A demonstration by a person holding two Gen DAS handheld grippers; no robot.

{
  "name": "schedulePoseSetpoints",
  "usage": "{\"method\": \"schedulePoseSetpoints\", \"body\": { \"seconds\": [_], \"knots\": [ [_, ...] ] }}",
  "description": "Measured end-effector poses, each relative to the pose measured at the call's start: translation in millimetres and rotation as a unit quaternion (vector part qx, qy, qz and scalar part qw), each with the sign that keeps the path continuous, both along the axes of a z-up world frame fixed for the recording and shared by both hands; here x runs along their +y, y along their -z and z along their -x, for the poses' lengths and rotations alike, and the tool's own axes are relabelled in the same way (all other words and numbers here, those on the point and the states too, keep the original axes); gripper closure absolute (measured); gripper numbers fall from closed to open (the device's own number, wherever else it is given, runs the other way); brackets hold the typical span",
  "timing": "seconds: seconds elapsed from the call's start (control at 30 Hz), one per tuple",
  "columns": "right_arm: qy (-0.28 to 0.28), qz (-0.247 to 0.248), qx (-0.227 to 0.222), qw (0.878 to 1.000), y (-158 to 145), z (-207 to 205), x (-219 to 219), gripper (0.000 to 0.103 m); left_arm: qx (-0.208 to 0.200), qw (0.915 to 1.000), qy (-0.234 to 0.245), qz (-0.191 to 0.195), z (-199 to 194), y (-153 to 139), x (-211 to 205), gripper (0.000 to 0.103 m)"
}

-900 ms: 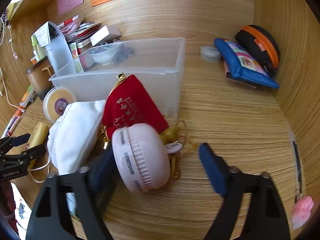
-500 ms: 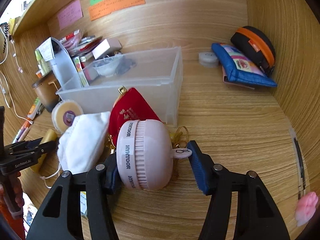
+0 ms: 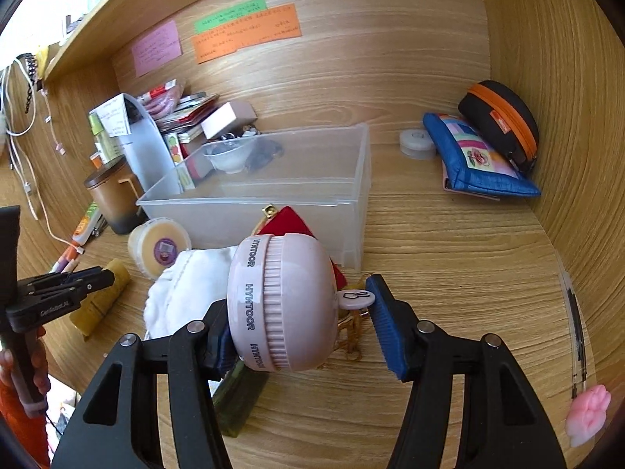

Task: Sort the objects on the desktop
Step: 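Grasp the yellow sunscreen tube with the left gripper while the right gripper holds the pink compact, then carry the yellow tube and pink compact over the clear plastic box with both grippers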

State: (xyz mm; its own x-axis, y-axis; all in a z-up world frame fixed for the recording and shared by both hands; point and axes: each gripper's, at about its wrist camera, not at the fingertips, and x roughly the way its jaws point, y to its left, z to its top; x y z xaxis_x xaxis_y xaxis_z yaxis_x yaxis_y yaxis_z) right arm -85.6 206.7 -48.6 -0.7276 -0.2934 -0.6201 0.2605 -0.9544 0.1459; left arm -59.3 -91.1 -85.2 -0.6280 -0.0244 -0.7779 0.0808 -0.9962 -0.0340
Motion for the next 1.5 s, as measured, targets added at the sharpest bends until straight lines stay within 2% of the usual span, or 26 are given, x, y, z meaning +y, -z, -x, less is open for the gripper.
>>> {"method": "schedulePoseSetpoints", "body": {
  "seconds": [0.1,0.2,0.43,0.73,0.97,1.27,1.5],
  "knots": [
    [-0.005,0.001,0.003,1.000,-1.3,-3.1,-1.3,0.048,-0.010,0.9996,-0.003,-0.027,-0.2,5.5,-13.1,0.076],
    [-0.007,0.004,0.005,1.000,-2.9,-3.9,-2.5,0.048,-0.002,0.9998,-0.008,-0.019,1.4,8.3,-14.2,0.076],
    [-0.015,0.012,-0.003,1.000,-4.6,3.4,-5.4,0.048,0.009,0.9990,0.003,-0.045,3.3,6.0,-6.3,0.078],
    [-0.027,-0.007,0.012,1.000,-20.7,13.7,-11.7,0.048,0.069,0.9968,0.027,-0.029,-0.6,-45.0,6.5,0.078],
    [-0.038,-0.015,0.024,0.999,-35.0,25.8,-17.9,0.048,0.110,0.9921,0.057,-0.020,10.5,-85.1,18.2,0.078],
    [-0.049,-0.037,0.055,0.997,-63.9,42.1,-25.9,0.048,0.136,0.9856,0.100,-0.014,29.2,-120.9,37.0,0.078],
    [-0.059,-0.041,0.063,0.995,-78.4,63.9,-32.6,0.048,0.139,0.9828,0.121,-0.017,52.5,-136.1,45.6,0.078]
  ]
}}
